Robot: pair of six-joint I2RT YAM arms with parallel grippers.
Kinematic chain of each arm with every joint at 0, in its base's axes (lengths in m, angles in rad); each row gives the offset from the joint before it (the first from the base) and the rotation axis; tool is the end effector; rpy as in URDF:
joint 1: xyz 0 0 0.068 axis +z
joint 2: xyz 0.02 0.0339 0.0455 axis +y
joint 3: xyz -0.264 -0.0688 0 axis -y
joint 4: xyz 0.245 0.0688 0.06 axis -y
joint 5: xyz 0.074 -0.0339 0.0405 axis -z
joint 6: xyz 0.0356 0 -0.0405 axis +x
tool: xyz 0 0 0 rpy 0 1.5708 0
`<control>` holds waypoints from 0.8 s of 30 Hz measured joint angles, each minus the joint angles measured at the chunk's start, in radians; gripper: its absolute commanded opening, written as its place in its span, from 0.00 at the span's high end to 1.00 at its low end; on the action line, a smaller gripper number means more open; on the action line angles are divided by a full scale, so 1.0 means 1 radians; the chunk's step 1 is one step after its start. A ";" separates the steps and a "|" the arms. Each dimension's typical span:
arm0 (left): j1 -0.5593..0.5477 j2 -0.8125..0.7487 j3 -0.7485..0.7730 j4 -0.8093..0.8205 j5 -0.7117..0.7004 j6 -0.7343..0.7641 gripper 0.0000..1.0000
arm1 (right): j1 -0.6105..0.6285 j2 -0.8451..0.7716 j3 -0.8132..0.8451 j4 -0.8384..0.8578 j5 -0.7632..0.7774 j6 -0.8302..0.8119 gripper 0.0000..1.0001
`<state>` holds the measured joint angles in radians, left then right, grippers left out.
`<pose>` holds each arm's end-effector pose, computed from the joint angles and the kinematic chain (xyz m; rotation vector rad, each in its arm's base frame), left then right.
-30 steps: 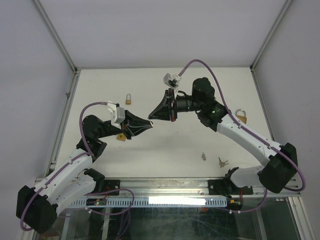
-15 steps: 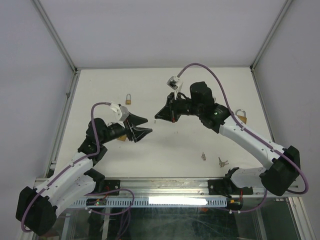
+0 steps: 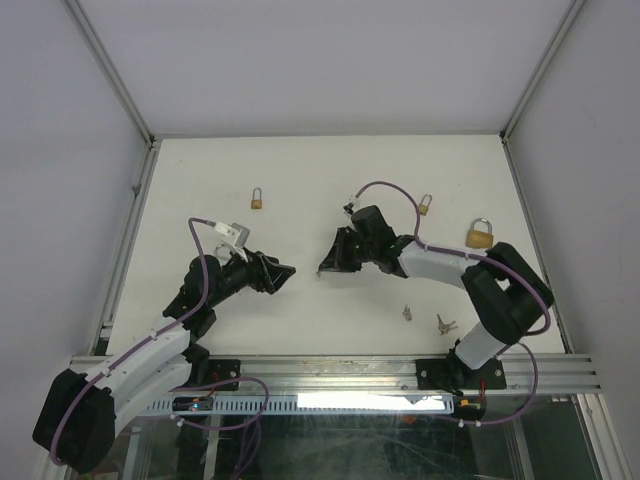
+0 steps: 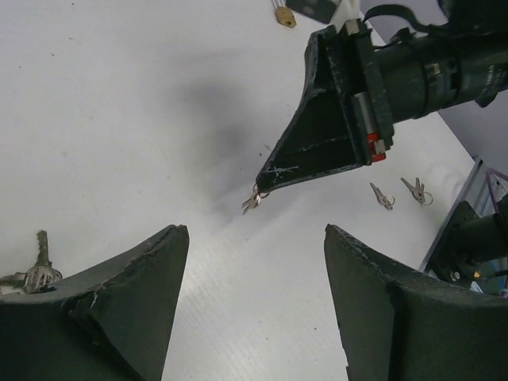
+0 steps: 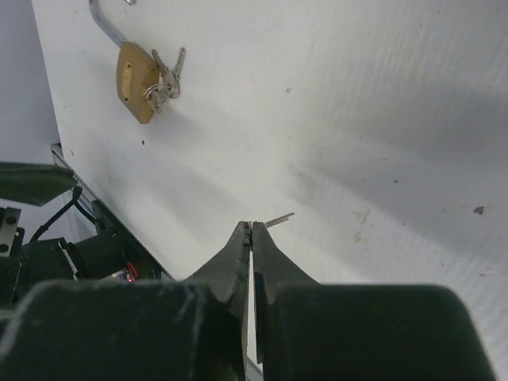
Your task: Unlock with the key
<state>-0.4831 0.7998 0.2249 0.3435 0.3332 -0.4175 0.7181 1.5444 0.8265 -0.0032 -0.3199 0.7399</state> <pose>0.1531 -0.0935 0.1953 0.3109 1.8651 -0.9296 0.2321 0.2177 0.1903 -0.1555 2.5070 1.0564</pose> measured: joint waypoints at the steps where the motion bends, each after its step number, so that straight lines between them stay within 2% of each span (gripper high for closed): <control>1: 0.000 -0.003 -0.012 0.006 -0.012 -0.011 0.29 | 0.000 0.040 -0.002 0.030 -0.008 0.026 1.00; 5: 0.000 -0.021 -0.054 0.023 -0.042 -0.039 0.28 | 0.000 0.135 -0.007 0.091 -0.028 0.098 1.00; 10: 0.000 -0.037 -0.064 0.039 -0.071 -0.046 0.28 | -0.001 0.147 -0.011 0.048 -0.003 0.091 0.98; 12: 0.000 -0.040 -0.065 0.053 -0.073 -0.046 0.28 | -0.003 0.145 -0.012 0.007 0.021 0.070 0.87; 14: 0.000 -0.041 -0.065 0.062 -0.074 -0.047 0.27 | -0.007 0.134 -0.012 -0.052 0.048 0.041 0.70; 17: 0.000 -0.042 -0.067 0.070 -0.076 -0.048 0.27 | -0.017 0.102 -0.011 -0.126 0.077 0.001 0.60; 22: 0.000 -0.043 -0.073 0.076 -0.086 -0.053 0.27 | -0.025 0.074 0.049 -0.294 0.106 -0.120 0.57; 23: 0.000 -0.045 -0.074 0.076 -0.090 -0.055 0.27 | -0.024 0.074 0.076 -0.340 0.107 -0.155 0.58; 24: 0.000 -0.048 -0.076 0.077 -0.093 -0.056 0.27 | -0.022 0.081 0.124 -0.401 0.108 -0.200 0.64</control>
<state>-0.4831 0.7521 0.1486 0.4202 0.2401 -0.4732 0.6964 1.6257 0.9501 -0.4042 -0.2119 0.5400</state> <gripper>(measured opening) 0.730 0.426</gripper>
